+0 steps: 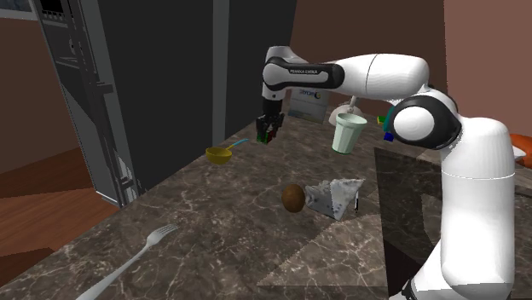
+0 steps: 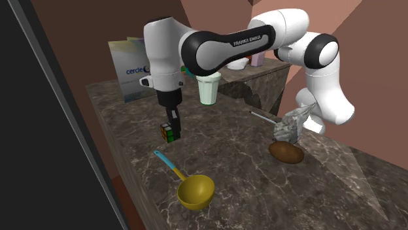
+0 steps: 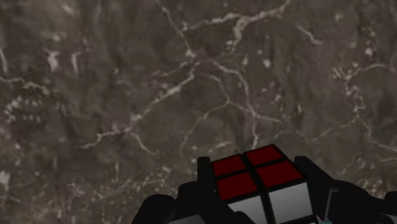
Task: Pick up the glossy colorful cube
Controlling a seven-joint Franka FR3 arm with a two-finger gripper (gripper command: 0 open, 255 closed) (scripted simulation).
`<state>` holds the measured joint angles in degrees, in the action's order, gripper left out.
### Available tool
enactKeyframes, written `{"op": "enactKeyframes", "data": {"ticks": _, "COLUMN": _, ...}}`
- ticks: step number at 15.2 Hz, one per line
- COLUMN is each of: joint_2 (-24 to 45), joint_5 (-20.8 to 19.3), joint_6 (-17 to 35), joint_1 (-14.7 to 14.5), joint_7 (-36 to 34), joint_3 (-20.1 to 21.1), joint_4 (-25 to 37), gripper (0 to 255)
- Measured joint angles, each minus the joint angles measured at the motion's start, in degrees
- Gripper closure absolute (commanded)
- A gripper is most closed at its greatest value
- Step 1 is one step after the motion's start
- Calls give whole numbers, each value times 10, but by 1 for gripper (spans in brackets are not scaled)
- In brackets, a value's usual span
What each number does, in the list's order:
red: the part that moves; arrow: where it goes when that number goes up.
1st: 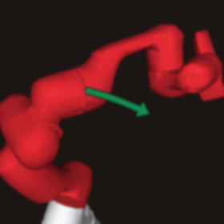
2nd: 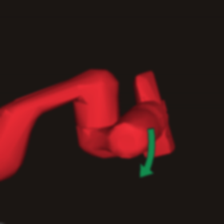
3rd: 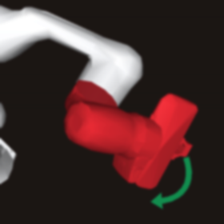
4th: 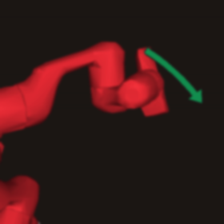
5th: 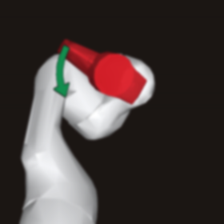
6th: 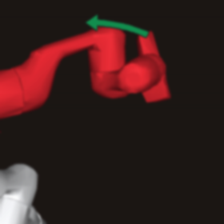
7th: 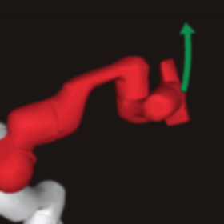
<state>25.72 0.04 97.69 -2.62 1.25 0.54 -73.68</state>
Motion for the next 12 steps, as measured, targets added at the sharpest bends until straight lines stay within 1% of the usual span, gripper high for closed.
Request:
{"op": "enactKeyframes", "data": {"ticks": 4, "joint_2": 2, "joint_5": 0, "joint_6": -32, "joint_1": 0, "joint_7": 0, "joint_3": 0, "joint_4": 34, "gripper": 255}}
{"op": "enactKeyframes", "data": {"ticks": 12, "joint_2": 23, "joint_5": 0, "joint_6": -104, "joint_1": 0, "joint_7": 0, "joint_3": 0, "joint_4": 128, "gripper": 255}}
